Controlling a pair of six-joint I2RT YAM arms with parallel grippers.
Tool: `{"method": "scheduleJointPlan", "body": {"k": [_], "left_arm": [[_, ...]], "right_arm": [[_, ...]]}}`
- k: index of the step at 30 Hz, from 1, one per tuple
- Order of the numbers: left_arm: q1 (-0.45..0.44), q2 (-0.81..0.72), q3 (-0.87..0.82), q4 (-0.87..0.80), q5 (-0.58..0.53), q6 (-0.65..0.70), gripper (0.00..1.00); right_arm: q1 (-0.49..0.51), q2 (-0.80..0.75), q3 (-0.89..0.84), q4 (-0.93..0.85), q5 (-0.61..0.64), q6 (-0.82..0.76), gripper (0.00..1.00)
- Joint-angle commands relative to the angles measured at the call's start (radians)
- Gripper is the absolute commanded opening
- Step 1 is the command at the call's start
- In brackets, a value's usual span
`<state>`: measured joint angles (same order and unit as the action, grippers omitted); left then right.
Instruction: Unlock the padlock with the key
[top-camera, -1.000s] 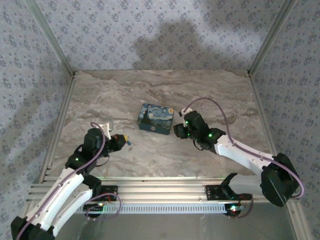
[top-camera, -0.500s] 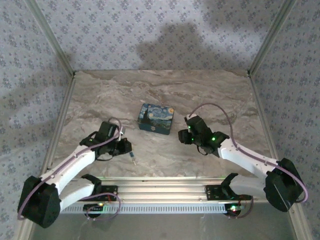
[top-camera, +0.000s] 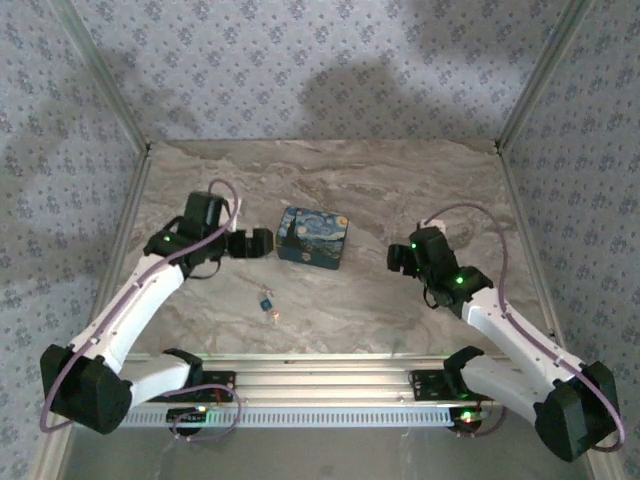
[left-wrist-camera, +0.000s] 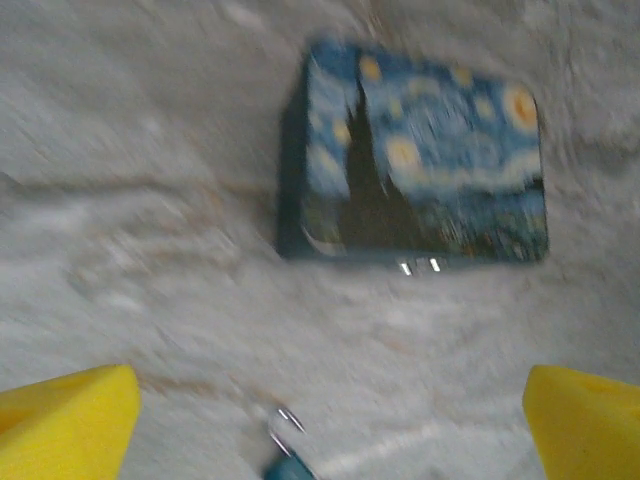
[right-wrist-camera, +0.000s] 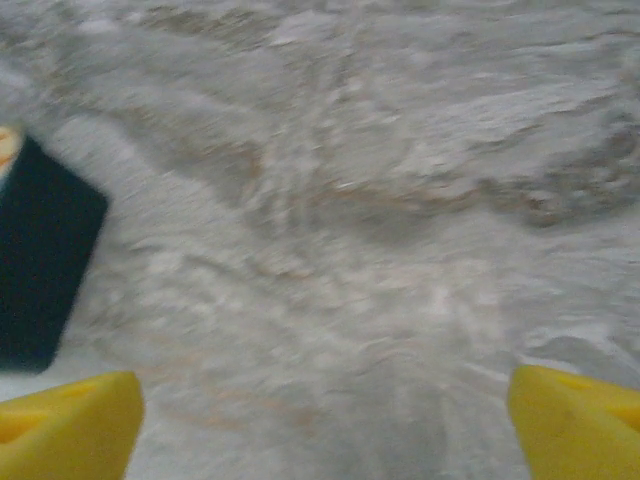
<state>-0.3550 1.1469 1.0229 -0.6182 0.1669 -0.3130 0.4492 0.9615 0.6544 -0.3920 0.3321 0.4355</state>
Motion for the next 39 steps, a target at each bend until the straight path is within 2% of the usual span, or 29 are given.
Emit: {"method": "scheduleJointPlan", "body": {"k": [1,3,5,8,12,16,19,20,24,28,30,32,34,36,37,39], "left_arm": [[0.066,0.026,0.07,-0.009,-0.211,0.071,0.98],[0.112,0.017,0.044,0.085,-0.303,0.087,0.98],[0.156,-0.002,-0.025,0.216,-0.335,0.133,0.98],[0.186,-0.009,-0.154,0.417,-0.334,0.249,0.98],[0.251,0.026,-0.303,0.594,-0.316,0.233,0.98],[0.275,0.003,-0.487,0.837,-0.358,0.293,0.98],[0.29,0.004,-0.6,1.049,-0.376,0.276,0.98],[0.294,0.016,-0.63,1.119,-0.374,0.269,0.98],[0.304,0.105,-0.712,1.357,-0.368,0.266,0.98],[0.307,0.206,-0.727,1.499,-0.379,0.299,0.98],[0.32,0.265,-0.722,1.541,-0.361,0.298,0.98],[0.331,0.332,-0.713,1.578,-0.323,0.295,0.98],[0.333,0.406,-0.695,1.634,-0.298,0.31,0.98],[0.338,0.382,-0.614,1.434,-0.266,0.31,0.98],[0.368,0.391,-0.616,1.454,-0.218,0.293,0.98],[0.379,0.387,-0.613,1.437,-0.212,0.278,0.98]], "right_arm": [[-0.106,0.019,-0.016,0.094,0.07,-0.11,1.0],[-0.185,0.064,-0.03,0.17,0.067,-0.158,1.0],[-0.263,0.115,-0.039,0.244,0.053,-0.205,1.0],[-0.342,0.171,-0.096,0.434,0.016,-0.285,1.0],[-0.408,0.241,-0.18,0.678,-0.045,-0.32,1.0],[-0.423,0.3,-0.279,0.971,-0.041,-0.31,1.0],[-0.423,0.36,-0.287,1.034,-0.048,-0.359,1.0],[-0.425,0.36,-0.272,1.002,-0.053,-0.359,1.0],[-0.424,0.404,-0.301,1.157,-0.094,-0.45,1.0],[-0.449,0.52,-0.334,1.31,-0.152,-0.441,1.0],[-0.447,0.586,-0.343,1.403,-0.14,-0.445,1.0],[-0.45,0.555,-0.292,1.249,-0.128,-0.429,1.0],[-0.454,0.563,-0.287,1.258,-0.136,-0.429,1.0],[-0.455,0.565,-0.289,1.26,-0.137,-0.429,1.0],[-0.455,0.562,-0.286,1.247,-0.137,-0.428,1.0],[-0.455,0.563,-0.289,1.257,-0.137,-0.429,1.0]]}}
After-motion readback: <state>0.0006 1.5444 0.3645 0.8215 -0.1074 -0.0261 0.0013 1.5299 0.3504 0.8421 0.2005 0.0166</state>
